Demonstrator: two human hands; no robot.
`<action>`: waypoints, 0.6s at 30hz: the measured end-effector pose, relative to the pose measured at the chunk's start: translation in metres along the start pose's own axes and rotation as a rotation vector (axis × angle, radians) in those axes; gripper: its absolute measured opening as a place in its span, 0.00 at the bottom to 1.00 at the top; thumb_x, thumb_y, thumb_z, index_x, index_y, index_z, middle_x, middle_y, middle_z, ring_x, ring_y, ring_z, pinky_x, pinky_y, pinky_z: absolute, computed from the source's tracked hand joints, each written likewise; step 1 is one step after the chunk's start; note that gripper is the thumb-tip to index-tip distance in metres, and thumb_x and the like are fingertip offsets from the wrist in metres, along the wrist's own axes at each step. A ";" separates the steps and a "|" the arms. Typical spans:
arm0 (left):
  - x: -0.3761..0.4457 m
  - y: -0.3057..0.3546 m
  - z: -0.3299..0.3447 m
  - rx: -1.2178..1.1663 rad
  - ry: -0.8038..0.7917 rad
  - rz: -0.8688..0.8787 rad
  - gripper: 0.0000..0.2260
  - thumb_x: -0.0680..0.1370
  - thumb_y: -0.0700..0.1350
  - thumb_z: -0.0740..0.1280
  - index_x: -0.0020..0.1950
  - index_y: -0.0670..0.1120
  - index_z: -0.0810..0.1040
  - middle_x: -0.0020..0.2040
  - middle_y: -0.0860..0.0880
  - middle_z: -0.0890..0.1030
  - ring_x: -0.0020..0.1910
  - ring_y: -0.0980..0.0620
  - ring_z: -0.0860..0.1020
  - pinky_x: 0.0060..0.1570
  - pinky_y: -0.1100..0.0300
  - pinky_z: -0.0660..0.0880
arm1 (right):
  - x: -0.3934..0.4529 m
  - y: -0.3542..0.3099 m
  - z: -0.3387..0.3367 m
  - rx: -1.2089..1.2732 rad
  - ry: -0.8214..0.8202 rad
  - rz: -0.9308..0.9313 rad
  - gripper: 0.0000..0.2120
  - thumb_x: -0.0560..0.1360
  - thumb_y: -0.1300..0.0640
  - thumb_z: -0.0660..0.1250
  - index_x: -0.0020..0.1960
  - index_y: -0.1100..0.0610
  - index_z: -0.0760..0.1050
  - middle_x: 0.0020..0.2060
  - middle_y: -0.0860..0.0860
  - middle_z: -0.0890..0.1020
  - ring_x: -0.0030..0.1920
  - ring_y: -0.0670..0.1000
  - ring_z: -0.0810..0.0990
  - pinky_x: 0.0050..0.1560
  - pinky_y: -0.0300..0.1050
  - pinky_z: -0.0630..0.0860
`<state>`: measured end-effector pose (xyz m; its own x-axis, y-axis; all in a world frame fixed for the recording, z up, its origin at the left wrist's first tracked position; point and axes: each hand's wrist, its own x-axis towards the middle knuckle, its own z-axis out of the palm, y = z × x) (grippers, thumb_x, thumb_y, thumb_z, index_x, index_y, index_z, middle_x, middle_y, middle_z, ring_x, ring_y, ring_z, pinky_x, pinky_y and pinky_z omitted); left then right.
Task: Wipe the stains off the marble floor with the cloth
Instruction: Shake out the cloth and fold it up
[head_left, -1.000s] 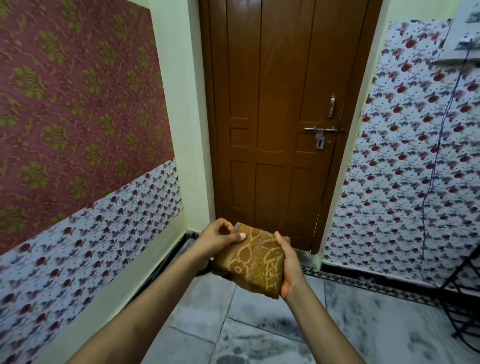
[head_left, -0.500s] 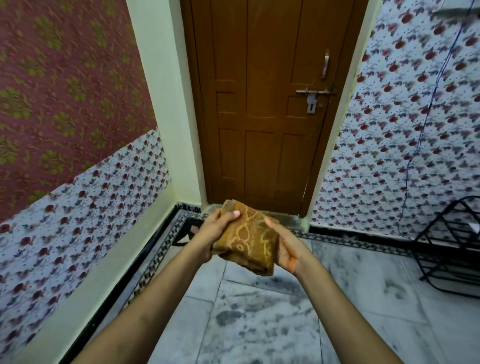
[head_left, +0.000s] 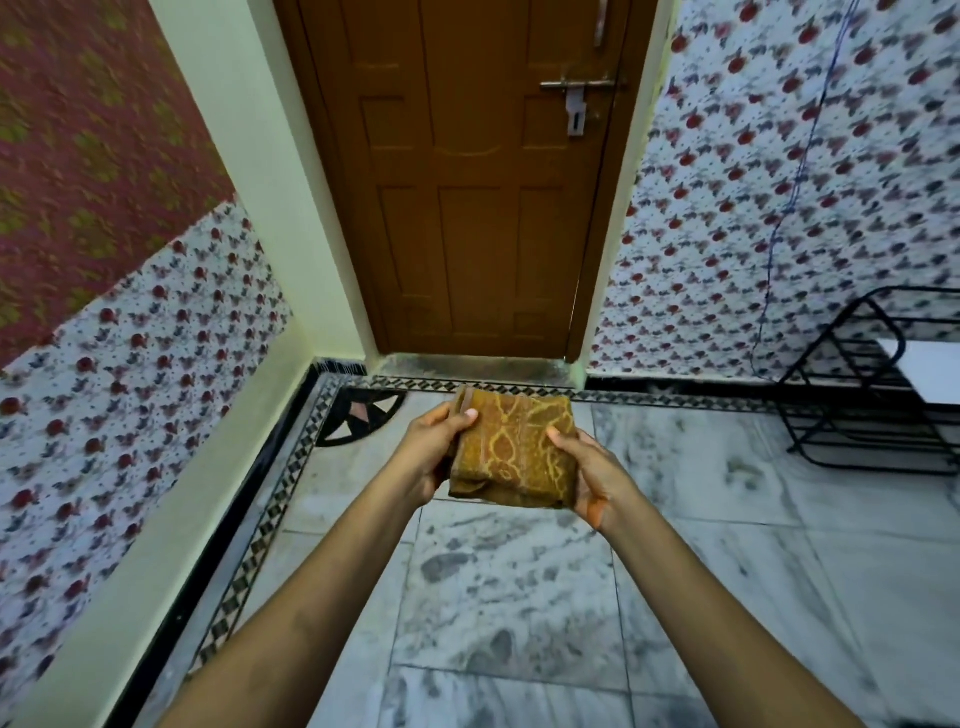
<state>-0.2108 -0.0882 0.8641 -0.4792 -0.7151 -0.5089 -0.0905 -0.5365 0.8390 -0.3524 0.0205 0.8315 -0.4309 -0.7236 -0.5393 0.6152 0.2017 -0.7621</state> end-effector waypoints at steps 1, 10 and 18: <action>0.003 0.000 0.012 0.015 0.007 0.017 0.11 0.79 0.41 0.63 0.61 0.46 0.74 0.49 0.46 0.81 0.46 0.48 0.80 0.43 0.55 0.77 | 0.002 -0.007 -0.008 0.007 -0.002 -0.010 0.07 0.74 0.58 0.67 0.52 0.54 0.77 0.49 0.55 0.82 0.49 0.56 0.80 0.45 0.53 0.79; 0.025 0.005 0.166 0.235 -0.020 0.005 0.15 0.80 0.48 0.62 0.66 0.51 0.68 0.54 0.47 0.77 0.52 0.46 0.77 0.49 0.51 0.76 | 0.013 -0.105 -0.121 -0.018 0.080 -0.117 0.14 0.73 0.55 0.70 0.58 0.54 0.75 0.46 0.54 0.81 0.44 0.55 0.81 0.42 0.51 0.79; 0.053 0.012 0.346 0.192 -0.177 0.103 0.24 0.75 0.37 0.67 0.69 0.48 0.67 0.57 0.45 0.76 0.57 0.44 0.76 0.51 0.51 0.76 | 0.018 -0.229 -0.266 -0.036 0.130 -0.188 0.15 0.73 0.56 0.70 0.59 0.58 0.75 0.50 0.58 0.81 0.42 0.56 0.80 0.42 0.51 0.78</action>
<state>-0.5392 0.0224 0.9141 -0.6381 -0.6627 -0.3921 -0.1897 -0.3582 0.9142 -0.6770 0.1374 0.9015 -0.6186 -0.6601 -0.4261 0.4927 0.0965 -0.8648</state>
